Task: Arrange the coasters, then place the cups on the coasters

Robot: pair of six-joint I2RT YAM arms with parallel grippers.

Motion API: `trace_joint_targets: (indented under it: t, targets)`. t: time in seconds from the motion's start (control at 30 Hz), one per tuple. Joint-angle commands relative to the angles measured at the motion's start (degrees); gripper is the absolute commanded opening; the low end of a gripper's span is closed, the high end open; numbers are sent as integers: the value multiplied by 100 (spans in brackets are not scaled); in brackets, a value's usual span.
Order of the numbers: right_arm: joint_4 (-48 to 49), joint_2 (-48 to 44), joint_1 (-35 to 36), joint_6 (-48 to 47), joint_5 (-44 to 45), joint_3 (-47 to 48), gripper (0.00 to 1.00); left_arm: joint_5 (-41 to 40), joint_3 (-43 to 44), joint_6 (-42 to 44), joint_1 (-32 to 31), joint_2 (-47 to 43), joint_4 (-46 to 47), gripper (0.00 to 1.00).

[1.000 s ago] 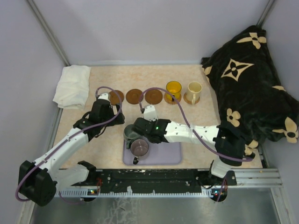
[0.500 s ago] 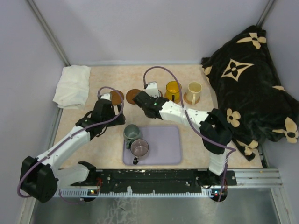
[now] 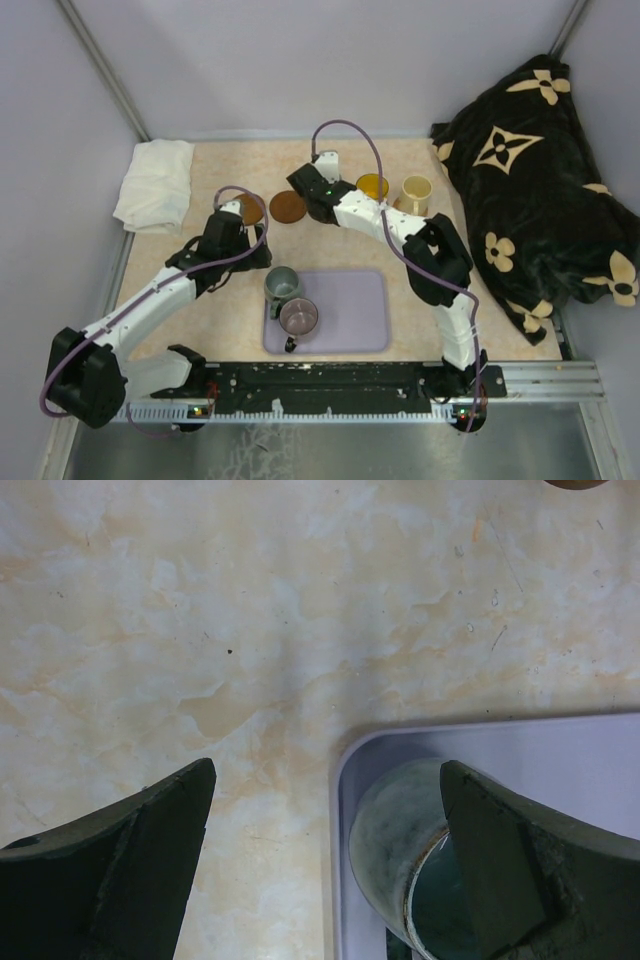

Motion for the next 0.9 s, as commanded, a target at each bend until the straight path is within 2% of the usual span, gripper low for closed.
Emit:
trace_joint_targets:
  t: [0.0, 0.87]
  targets:
    - [231, 54, -114, -128, 94, 641, 0, 123, 92, 47, -20, 60, 168, 99]
    - [0, 373, -177, -234, -247, 828, 0, 99, 111, 58, -15, 164, 181, 99]
